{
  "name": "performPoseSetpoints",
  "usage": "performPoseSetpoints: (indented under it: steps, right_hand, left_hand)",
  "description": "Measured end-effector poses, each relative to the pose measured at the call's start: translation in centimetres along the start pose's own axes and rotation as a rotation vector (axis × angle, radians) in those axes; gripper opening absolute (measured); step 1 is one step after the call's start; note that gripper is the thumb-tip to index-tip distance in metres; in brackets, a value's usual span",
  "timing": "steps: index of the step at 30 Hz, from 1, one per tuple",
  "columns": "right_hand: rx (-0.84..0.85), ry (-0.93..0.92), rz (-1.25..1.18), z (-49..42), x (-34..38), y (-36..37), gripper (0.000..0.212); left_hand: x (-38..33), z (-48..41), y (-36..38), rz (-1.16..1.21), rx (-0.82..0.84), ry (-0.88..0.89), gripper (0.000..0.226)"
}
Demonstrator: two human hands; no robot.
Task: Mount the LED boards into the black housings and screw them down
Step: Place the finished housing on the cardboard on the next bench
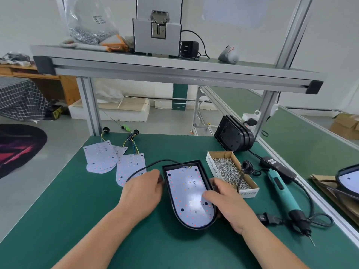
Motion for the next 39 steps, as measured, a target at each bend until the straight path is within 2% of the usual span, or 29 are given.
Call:
performPoseSetpoints:
  steps: [4, 7, 13, 22, 27, 35, 39]
  right_hand:
    - [0.020, -0.040, 0.005, 0.0, 0.3, 0.0, 0.029]
    - [0.092, -0.043, -0.104, 0.0, 0.4, 0.6, 0.038]
    - [0.114, -0.045, -0.178, 0.3, 0.4, 0.6, 0.036]
    - [0.085, -0.116, -0.150, 1.3, 1.4, 0.4, 0.033]
    - [0.088, -0.129, -0.113, 1.5, 1.8, 0.3, 0.034]
    - [0.023, -0.269, 0.065, 2.5, 4.4, -2.6, 0.034]
    - [-0.084, -0.345, 0.112, 3.6, 6.4, -6.2, 0.034]
  left_hand:
    - [0.1, 0.1, -0.4, 0.182, -0.007, -0.005, 0.012]
    - [-0.2, 0.3, -0.4, 0.273, -0.030, 0.010, 0.009]
    - [0.0, 0.2, 0.5, 0.421, 0.008, 0.017, 0.009]
    - [0.3, -0.1, 1.6, 0.639, 0.080, 0.048, 0.032]
    - [0.1, -0.2, 2.2, 0.698, 0.106, 0.066, 0.035]
    - [0.7, -0.3, 1.5, 0.760, -0.037, 0.106, 0.019]
    - [0.5, -0.1, 1.4, 0.719, -0.035, 0.144, 0.010]
Point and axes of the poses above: each hand's wrist, its own z-axis away from the middle knuckle, its own y-axis out of the palm, x = y × z, the point moved 7 cm from there along -z, towards the middle knuckle, and after that the axes turned 10 degrees about -y, right-handed, at the moved point
